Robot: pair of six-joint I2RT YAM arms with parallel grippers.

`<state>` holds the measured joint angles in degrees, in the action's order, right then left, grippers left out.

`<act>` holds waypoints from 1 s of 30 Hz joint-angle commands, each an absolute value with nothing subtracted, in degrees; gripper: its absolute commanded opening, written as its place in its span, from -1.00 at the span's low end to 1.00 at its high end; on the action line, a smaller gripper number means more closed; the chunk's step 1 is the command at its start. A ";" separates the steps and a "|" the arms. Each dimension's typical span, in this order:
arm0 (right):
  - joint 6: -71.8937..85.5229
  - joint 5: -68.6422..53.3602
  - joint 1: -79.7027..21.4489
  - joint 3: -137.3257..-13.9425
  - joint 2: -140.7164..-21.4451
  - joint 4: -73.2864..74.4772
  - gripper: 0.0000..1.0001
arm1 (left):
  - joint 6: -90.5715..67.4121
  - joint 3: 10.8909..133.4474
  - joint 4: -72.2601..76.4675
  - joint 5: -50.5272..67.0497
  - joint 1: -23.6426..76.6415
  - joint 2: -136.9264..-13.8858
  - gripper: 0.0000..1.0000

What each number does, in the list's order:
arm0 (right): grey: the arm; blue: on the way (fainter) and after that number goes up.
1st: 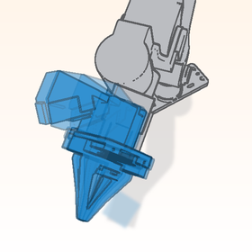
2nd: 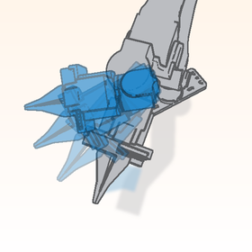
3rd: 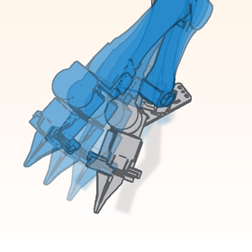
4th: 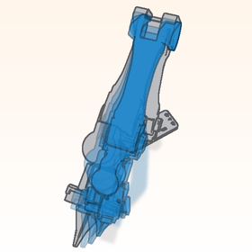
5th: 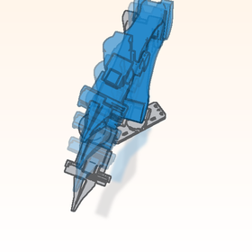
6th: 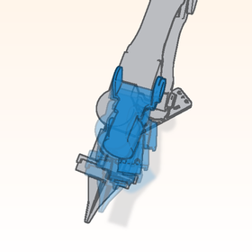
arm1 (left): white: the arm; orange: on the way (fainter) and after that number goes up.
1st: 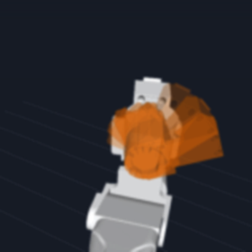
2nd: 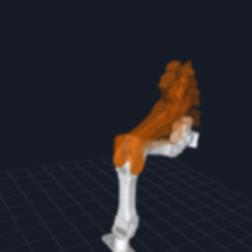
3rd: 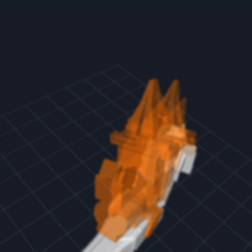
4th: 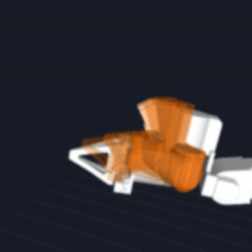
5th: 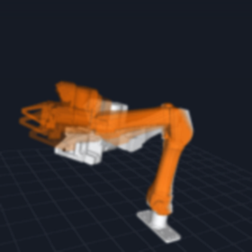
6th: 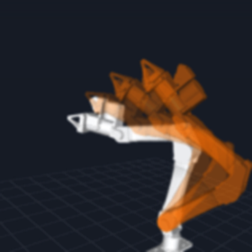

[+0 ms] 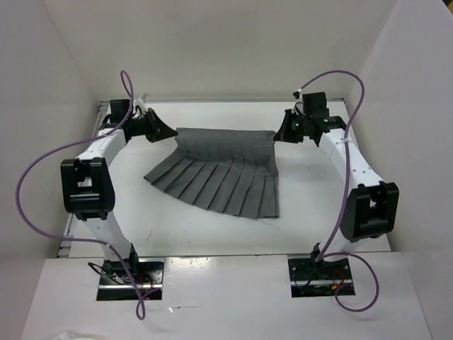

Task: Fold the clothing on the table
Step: Fold the skirt

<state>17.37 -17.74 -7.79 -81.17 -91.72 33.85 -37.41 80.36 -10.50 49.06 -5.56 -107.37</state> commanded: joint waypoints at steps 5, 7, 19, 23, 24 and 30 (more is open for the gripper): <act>19.07 -16.44 -11.86 -77.09 -85.25 42.80 -1.00 | -33.31 76.73 -10.90 45.79 -6.94 -98.53 -1.00; 19.07 -14.51 -12.48 -76.29 -85.25 42.02 -1.00 | -33.83 76.03 -10.20 45.79 -6.94 -98.53 -1.00; 15.12 -8.70 -11.95 -95.45 -96.50 38.85 -1.00 | -35.68 96.06 -12.83 46.93 -6.94 -111.80 -1.00; 15.12 -9.76 -13.44 -91.25 -93.80 39.37 -1.00 | -35.07 90.98 -12.13 45.71 -6.94 -109.43 -1.00; 15.64 -10.45 -14.14 -88.10 -92.82 40.07 -1.00 | -35.07 89.49 -12.13 45.70 -6.94 -108.64 -1.00; 19.42 -11.51 -16.87 -76.22 -85.80 44.90 -1.00 | -33.76 75.78 -12.30 44.39 -6.94 -99.68 -1.00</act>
<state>17.65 -11.38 -15.29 -79.92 -90.91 40.77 -35.99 79.92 -12.64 45.60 -6.22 -105.51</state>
